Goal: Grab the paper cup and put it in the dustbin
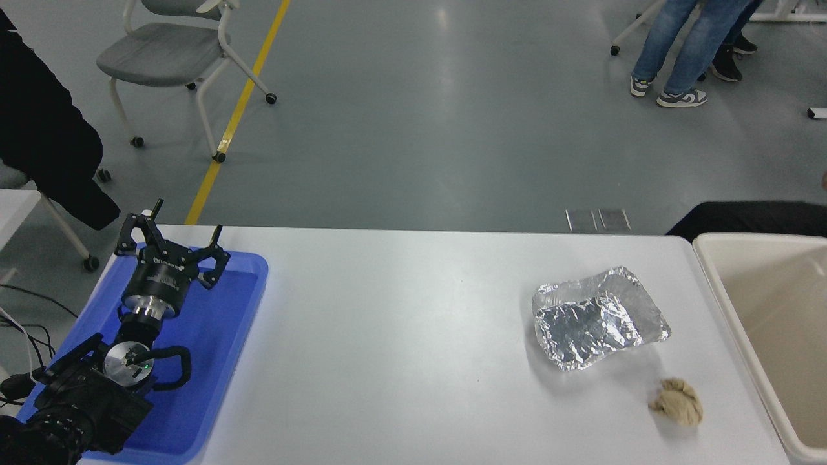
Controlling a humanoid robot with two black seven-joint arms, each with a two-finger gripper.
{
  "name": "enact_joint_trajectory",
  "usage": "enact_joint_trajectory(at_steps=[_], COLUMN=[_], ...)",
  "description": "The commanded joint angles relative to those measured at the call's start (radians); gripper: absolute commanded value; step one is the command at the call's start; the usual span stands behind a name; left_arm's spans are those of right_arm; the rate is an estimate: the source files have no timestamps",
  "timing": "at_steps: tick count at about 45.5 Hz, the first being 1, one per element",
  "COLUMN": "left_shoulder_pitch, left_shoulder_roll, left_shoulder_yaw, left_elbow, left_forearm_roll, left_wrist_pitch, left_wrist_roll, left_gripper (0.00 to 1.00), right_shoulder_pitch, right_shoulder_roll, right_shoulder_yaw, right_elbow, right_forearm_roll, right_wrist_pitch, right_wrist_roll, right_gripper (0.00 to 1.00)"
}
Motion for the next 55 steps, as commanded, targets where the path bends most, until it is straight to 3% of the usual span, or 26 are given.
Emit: enact_joint_trajectory(at_steps=[1, 12, 13, 15, 31, 38, 47, 55], left_shoulder_pitch=[-0.001, -0.001, -0.001, -0.001, -0.001, -0.003, -0.003, -0.003], left_shoulder_roll=[0.000, 0.000, 0.000, 0.000, 0.000, -0.001, -0.002, -0.001], left_shoulder_yaw=[0.000, 0.000, 0.000, 0.000, 0.000, 0.000, 0.000, 0.000], left_elbow=[0.000, 0.000, 0.000, 0.000, 0.000, 0.000, 0.000, -0.003], left_forearm_roll=[0.000, 0.000, 0.000, 0.000, 0.000, 0.000, 0.000, 0.000], left_wrist_pitch=[0.000, 0.000, 0.000, 0.000, 0.000, 0.000, 0.000, 0.000], left_wrist_roll=[0.000, 0.000, 0.000, 0.000, 0.000, 0.001, 0.001, 0.001], left_gripper=[1.00, 1.00, 1.00, 1.00, 1.00, 1.00, 1.00, 1.00], right_shoulder_pitch=[-0.137, -0.175, -0.175, -0.175, -0.128, 0.018, 0.442, 0.834], right_shoulder_roll=[0.092, 0.117, 0.117, 0.120, 0.109, -0.047, -0.195, -0.186], right_shoulder_yaw=[0.153, 0.256, 0.257, 0.259, 0.273, 0.225, -0.096, -0.442], right_elbow=[-0.104, -0.111, -0.117, -0.127, -0.026, 0.190, 0.571, 0.835], right_forearm_roll=[0.027, 0.027, 0.027, 0.029, 0.006, -0.062, -0.100, -0.096], right_wrist_pitch=[-0.042, -0.045, -0.044, -0.045, -0.035, -0.021, 0.043, 0.139], right_wrist_roll=[-0.037, -0.058, -0.058, -0.058, -0.060, -0.086, -0.091, -0.088], right_gripper=[0.00, 0.00, 0.21, 1.00, 1.00, 1.00, 1.00, 1.00])
